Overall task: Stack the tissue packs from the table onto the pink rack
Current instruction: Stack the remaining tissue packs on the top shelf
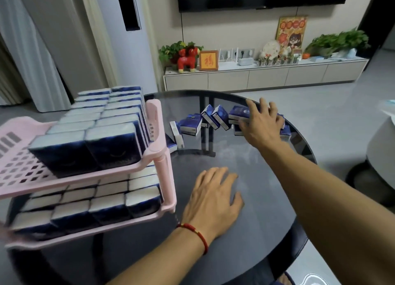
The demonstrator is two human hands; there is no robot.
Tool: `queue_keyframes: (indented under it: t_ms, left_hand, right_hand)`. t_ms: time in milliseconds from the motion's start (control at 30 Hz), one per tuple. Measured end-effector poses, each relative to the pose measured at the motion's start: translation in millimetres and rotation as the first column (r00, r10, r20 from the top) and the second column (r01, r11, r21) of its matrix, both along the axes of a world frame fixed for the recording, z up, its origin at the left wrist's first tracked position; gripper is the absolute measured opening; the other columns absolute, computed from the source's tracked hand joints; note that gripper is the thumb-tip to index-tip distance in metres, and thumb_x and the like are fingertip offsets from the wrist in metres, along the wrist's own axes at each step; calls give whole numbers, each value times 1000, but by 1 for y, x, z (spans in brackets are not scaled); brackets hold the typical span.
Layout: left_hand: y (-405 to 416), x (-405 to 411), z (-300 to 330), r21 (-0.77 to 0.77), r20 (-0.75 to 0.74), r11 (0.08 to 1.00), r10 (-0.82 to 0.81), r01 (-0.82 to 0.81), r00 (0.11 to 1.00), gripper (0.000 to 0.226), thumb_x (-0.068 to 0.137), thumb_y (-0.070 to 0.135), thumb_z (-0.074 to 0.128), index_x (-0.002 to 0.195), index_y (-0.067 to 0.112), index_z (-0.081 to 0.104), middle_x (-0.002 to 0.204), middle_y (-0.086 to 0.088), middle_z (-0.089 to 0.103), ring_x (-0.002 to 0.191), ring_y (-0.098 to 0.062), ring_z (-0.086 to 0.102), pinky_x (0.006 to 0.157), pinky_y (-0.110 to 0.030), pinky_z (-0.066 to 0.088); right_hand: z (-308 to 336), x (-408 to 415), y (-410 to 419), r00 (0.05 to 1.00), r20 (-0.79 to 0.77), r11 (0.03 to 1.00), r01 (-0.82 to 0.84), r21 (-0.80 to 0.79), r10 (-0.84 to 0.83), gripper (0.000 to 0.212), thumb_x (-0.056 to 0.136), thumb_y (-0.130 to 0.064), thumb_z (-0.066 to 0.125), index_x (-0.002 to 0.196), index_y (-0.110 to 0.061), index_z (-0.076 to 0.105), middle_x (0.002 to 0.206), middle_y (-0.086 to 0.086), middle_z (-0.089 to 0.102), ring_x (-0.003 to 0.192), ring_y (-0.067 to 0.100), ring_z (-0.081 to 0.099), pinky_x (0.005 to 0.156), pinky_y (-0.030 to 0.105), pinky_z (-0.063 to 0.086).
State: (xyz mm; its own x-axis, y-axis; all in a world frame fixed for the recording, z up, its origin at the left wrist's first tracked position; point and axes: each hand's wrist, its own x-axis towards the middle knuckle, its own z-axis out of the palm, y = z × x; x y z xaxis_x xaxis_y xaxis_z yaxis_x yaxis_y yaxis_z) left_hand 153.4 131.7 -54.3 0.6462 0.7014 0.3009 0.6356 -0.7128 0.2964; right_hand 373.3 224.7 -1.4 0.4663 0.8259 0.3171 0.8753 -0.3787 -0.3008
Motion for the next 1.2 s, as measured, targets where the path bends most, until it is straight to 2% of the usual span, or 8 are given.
queue_keyframes:
  t_ms: [200,333,567,667,733,800,933,1200]
  left_hand:
    - [2,0,4,-82,43,996,-21,24,999,66,90,51,25,140,21,54,149,2,48,141,-17,38,121,-30,20]
    - [2,-3,14,-320,275,947,113,-20,955,48,104,46,41,144,21,42,144,2,48,136,-14,41,115,-25,29]
    - [1,-7,17,-383,250,924,78,24,965,67,104,52,41,162,31,15,166,7,24,154,-14,16,123,-33,16]
    - [3,-5,16,-284,154,959,49,-3,987,61,106,47,41,160,25,24,152,0,45,143,-17,33,118,-33,28]
    - [4,-4,14,-246,136,969,36,-2,990,65,103,56,33,158,23,30,145,0,50,138,-18,37,115,-33,30]
    - [5,-4,10,-216,124,976,27,1,992,78,93,65,20,157,23,34,143,3,53,135,-15,38,114,-30,29]
    - [7,-4,7,-229,192,973,21,24,981,70,92,61,28,149,25,45,136,9,54,127,-11,43,109,-26,31]
    - [-4,-7,23,-380,354,924,100,45,930,25,90,21,68,109,27,52,100,11,63,87,-7,58,68,-12,41]
  right_hand:
    - [-1,18,12,999,16,998,-52,42,51,42,100,-45,56,139,-29,55,139,5,57,136,28,41,112,56,18]
    - [13,10,-36,934,-119,928,-309,210,338,57,92,-43,71,142,-22,55,132,2,61,118,19,57,102,41,46]
    - [0,-8,-137,710,-447,726,-666,-173,545,65,81,-44,82,140,-40,55,133,-25,59,121,-8,54,100,12,44]
    - [5,4,-124,668,-545,803,-596,17,507,53,87,-55,72,137,-45,57,136,-20,59,123,-2,58,103,25,49]
    - [9,28,-93,814,-422,917,-359,174,399,43,95,-40,68,137,-35,60,136,-9,61,124,11,59,103,38,51]
    - [11,55,-56,972,-164,984,-155,94,168,49,99,-27,62,147,-23,50,150,4,50,138,26,46,111,48,43]
    - [-10,86,-16,1000,24,977,-3,-215,8,54,103,-24,45,156,-31,32,158,3,38,150,28,23,118,62,15]
    - [3,49,-91,960,-120,949,-223,225,254,58,84,-21,80,138,-18,57,125,2,55,117,22,55,100,39,45]
